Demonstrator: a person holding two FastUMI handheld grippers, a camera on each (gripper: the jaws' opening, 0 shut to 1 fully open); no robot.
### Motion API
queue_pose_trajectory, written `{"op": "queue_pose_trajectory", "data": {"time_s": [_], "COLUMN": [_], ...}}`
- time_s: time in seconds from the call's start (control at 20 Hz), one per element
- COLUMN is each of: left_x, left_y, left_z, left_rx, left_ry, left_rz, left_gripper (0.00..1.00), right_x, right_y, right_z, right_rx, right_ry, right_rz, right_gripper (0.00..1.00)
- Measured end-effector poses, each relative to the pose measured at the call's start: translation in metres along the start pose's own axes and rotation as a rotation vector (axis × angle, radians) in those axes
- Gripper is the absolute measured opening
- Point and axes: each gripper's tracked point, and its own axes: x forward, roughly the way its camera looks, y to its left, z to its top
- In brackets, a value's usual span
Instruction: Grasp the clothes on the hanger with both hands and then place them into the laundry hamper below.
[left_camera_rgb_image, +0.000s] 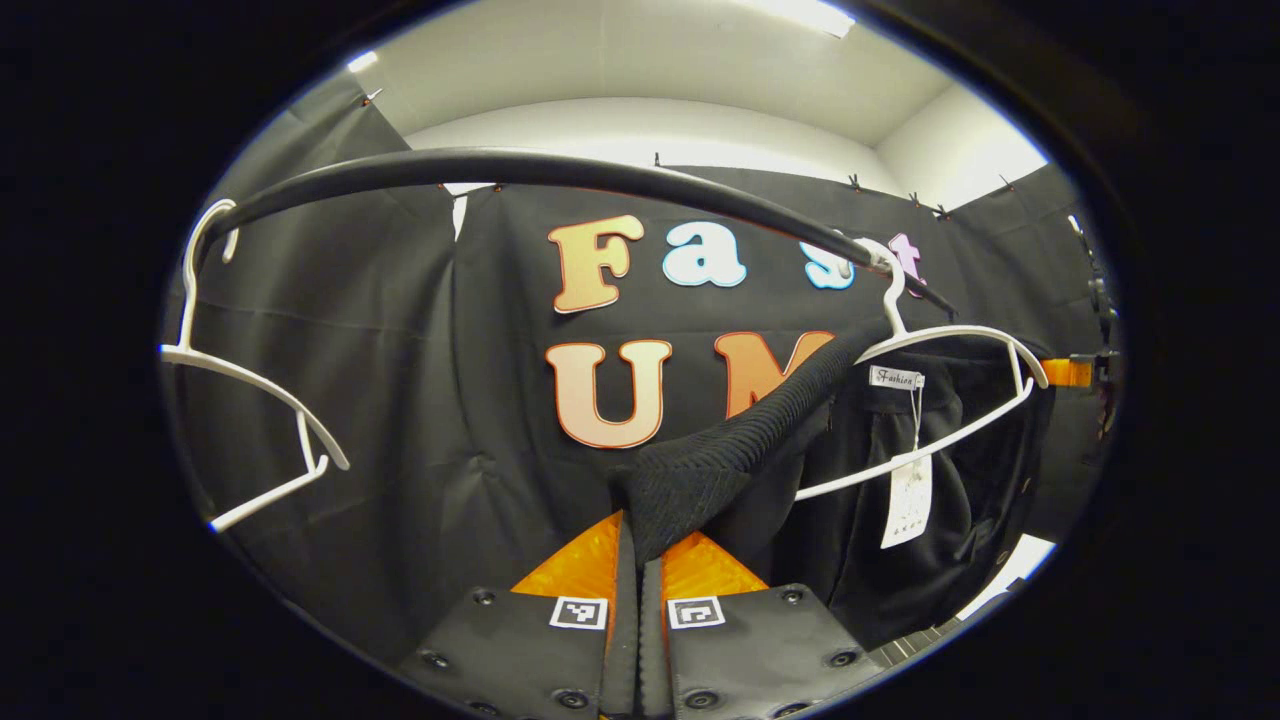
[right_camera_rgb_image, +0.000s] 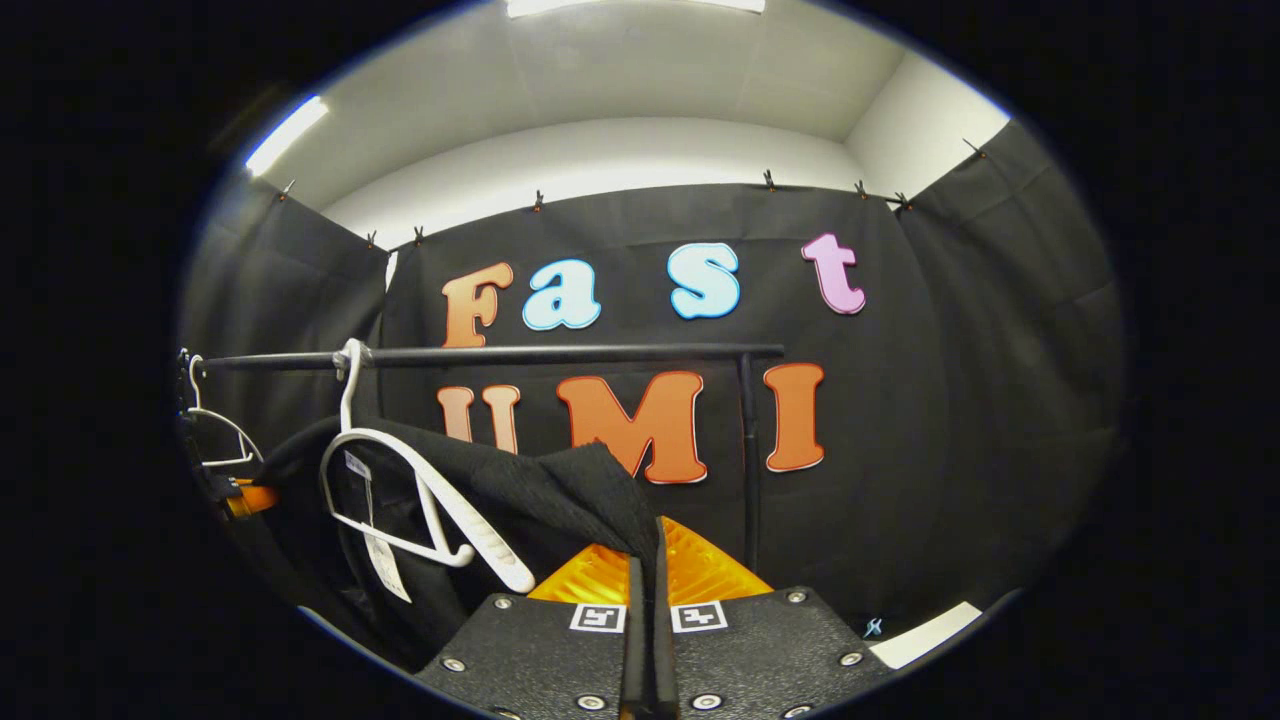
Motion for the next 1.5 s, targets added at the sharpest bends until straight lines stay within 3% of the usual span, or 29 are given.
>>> {"op": "queue_pose_trajectory", "data": {"time_s": [0.3,0.55,1.15,1.5], "left_x": [0.003,0.002,-0.001,-0.013], "left_y": [0.005,0.011,0.016,0.035], "left_z": [-0.002,-0.002,0.004,-0.015], "left_rx": [0.011,0.03,0.003,-0.001], "left_ry": [0.001,-0.009,-0.01,0.058], "left_rz": [0.031,0.092,0.198,0.308], "left_gripper": [0.08,0.08,0.08,0.08], "right_x": [0.02,0.032,0.071,0.074], "right_y": [0.003,0.015,0.084,0.112], "right_z": [-0.064,-0.116,-0.215,-0.261], "right_rx": [0.193,0.274,0.282,0.241], "right_ry": [0.073,0.121,0.271,0.354], "right_rz": [0.084,0.117,0.17,0.179], "right_gripper": [0.02,0.02,0.02,0.02]}}
